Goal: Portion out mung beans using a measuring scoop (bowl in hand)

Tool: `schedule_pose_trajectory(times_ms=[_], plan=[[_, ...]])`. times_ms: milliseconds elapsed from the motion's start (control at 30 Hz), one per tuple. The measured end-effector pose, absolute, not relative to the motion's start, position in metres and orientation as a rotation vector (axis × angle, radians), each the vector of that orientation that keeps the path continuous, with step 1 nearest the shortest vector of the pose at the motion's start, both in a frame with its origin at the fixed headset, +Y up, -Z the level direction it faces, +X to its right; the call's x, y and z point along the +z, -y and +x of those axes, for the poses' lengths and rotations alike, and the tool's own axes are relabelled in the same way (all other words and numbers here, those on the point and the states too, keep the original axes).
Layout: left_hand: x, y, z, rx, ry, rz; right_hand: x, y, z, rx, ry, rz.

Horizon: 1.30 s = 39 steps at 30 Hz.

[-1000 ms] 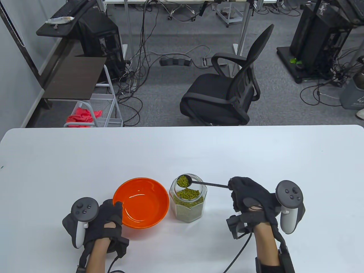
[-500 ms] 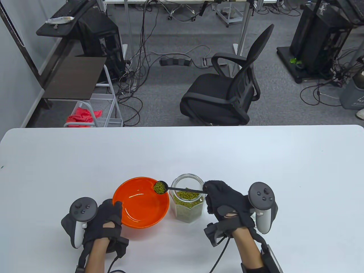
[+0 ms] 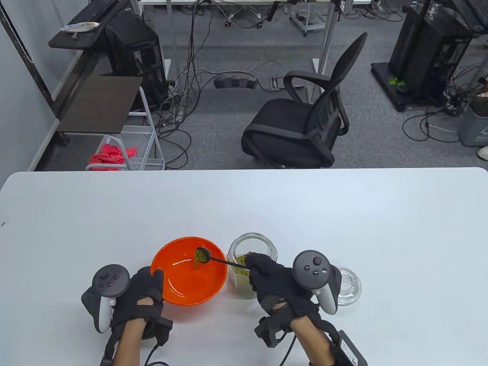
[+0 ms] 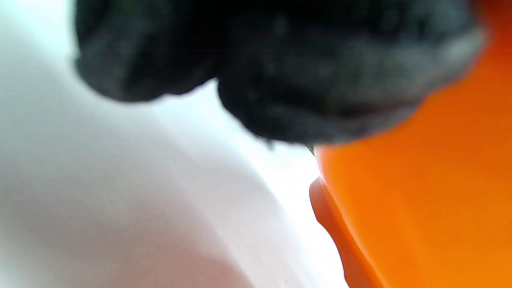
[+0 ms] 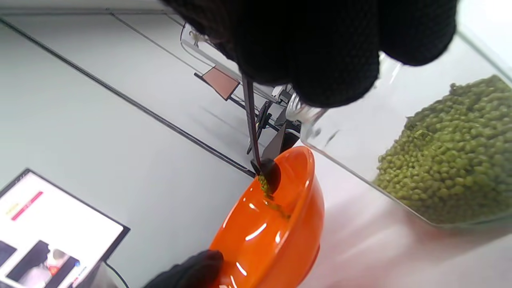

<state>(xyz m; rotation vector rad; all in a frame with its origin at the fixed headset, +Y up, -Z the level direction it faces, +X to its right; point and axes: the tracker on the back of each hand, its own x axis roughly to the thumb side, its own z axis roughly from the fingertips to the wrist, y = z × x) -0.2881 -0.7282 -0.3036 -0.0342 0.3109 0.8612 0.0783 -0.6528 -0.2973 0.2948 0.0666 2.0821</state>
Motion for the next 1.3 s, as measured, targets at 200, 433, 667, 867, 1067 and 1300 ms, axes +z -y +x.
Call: schedule_pose_trajectory(times_ms=[200,433,667,867,1067,1300], plan=[[-0.303,0.728,-0.288,0.864,-0.310,-0.034,-0.292,0.654,0.065,2.176,-0.020,0.357],[-0.303,0.728,-0.289,0.867,-0.310,-0.032,-0.284,0.649,0.056,2.277,0.171,0.429],[-0.303,0.728,-0.289,0.868,-0.310,-0.032,-0.278,0.636,0.060,2.324,0.350,0.462],[-0.303,0.728,-0.289,0.868,-0.310,-0.032,-0.279,0.622,0.086,2.171,0.366,0.355],[-0.303,0.727,-0.289,0.866,-0.310,-0.031,-0.284,0.615,0.122,2.029,0.334,0.167],[-0.303,0.727,-0.289,0.868,-0.307,-0.031,-0.284,0.600,0.152,2.047,0.345,0.153]])
